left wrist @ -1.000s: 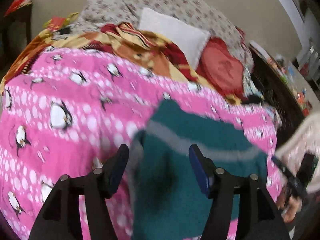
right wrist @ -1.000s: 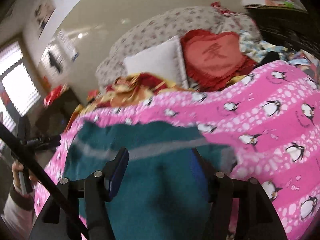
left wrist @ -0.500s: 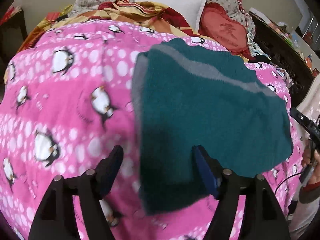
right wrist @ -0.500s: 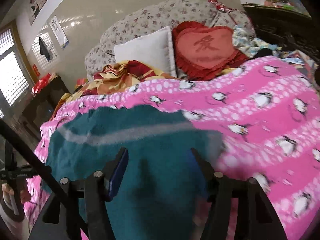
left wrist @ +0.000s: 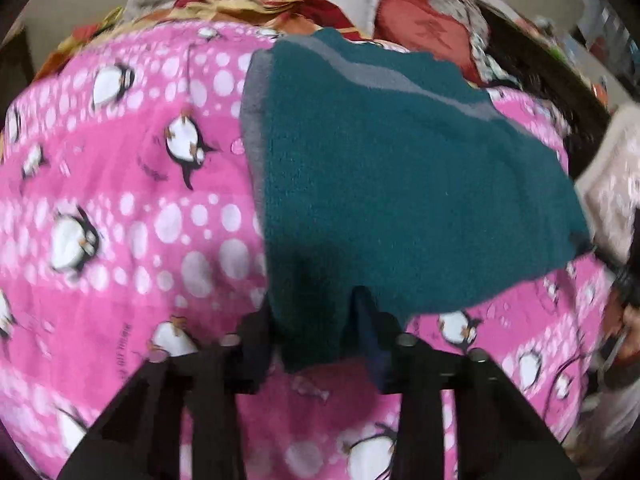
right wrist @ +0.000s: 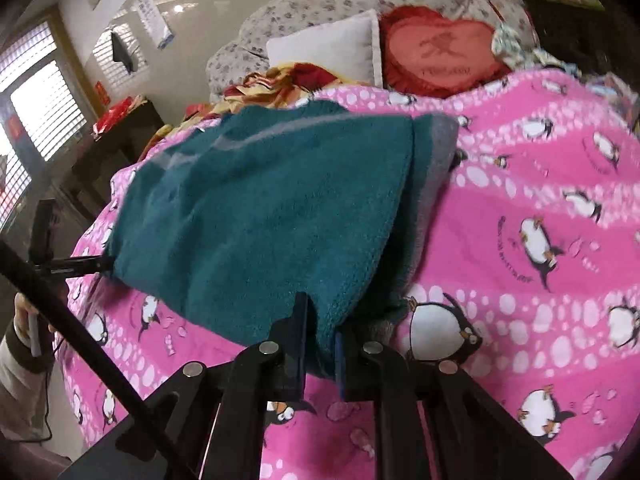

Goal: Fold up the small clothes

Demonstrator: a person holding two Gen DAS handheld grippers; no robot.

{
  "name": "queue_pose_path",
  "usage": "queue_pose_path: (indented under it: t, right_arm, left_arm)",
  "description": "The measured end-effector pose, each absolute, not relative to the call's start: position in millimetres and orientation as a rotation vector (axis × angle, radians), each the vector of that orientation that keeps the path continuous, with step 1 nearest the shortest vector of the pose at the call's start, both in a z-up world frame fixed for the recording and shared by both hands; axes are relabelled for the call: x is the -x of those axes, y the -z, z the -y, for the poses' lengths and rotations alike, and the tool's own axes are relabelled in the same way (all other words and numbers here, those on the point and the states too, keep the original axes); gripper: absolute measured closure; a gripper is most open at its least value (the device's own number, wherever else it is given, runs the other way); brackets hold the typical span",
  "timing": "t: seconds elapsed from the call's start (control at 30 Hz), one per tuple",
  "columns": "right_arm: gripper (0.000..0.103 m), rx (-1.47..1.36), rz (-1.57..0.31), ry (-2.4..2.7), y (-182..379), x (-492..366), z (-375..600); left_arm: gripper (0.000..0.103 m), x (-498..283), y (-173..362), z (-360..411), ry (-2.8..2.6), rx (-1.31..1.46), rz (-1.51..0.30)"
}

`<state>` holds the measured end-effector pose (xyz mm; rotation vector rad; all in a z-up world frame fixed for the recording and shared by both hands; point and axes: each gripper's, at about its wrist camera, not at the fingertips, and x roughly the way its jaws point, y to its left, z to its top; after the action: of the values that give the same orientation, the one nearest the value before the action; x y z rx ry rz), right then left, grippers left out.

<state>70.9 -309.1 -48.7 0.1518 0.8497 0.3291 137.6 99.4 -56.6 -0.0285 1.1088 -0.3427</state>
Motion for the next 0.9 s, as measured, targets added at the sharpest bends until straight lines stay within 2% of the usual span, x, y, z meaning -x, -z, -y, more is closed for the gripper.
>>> queue_pose_path:
  t: [0.03, 0.07, 0.13, 0.33, 0.57, 0.63, 0.7, 0.73, 0.77, 0.83, 0.87, 0.9]
  right_arm:
    - [0.095, -0.139, -0.833, -0.325, 40, -68, 312]
    - [0.099, -0.122, -0.82, -0.315, 31, -65, 315]
    - [0.099, -0.089, -0.816, -0.288, 27, -63, 319]
    - [0.099, -0.059, -0.926, -0.218, 76, -76, 313]
    - [0.095, -0.058, -0.866, -0.179, 37, -62, 308]
    - [0.095, -0.063, -0.833, -0.189, 23, -58, 299]
    - [0.095, -0.046, -0.808, -0.221, 13, -54, 281]
    - [0.095, -0.041, -0.803, -0.269, 9, -54, 268]
    - [0.092, -0.027, -0.803, -0.296, 8, -54, 260]
    - [0.075, 0.042, -0.787, -0.324, 3, -53, 233]
    - [0.07, 0.07, -0.773, -0.355, 1, -54, 220]
    - [0.069, 0.081, -0.766, -0.391, 0, -56, 208]
  left_arm:
    - [0.082, -135, 52, -99, 0.358, -0.004, -1.102]
    - [0.084, -133, 48, -98, 0.366, -0.026, -1.092]
    - [0.084, -128, 47, -99, 0.38, -0.06, -1.076]
    - [0.084, -129, 64, -111, 0.38, 0.026, -1.099]
    - [0.083, -114, 41, -113, 0.348, -0.009, -1.077]
    - [0.077, -108, 33, -109, 0.347, -0.013, -1.062]
    - [0.066, -104, 25, -100, 0.36, -0.003, -1.046]
    - [0.057, -103, 19, -94, 0.36, 0.001, -1.031]
    - [0.049, -102, 14, -89, 0.356, 0.004, -1.013]
    - [0.042, -101, 6, -77, 0.363, 0.002, -0.96]
    - [0.038, -103, 5, -71, 0.366, 0.002, -0.946]
    - [0.036, -107, 6, -63, 0.365, 0.001, -0.942]
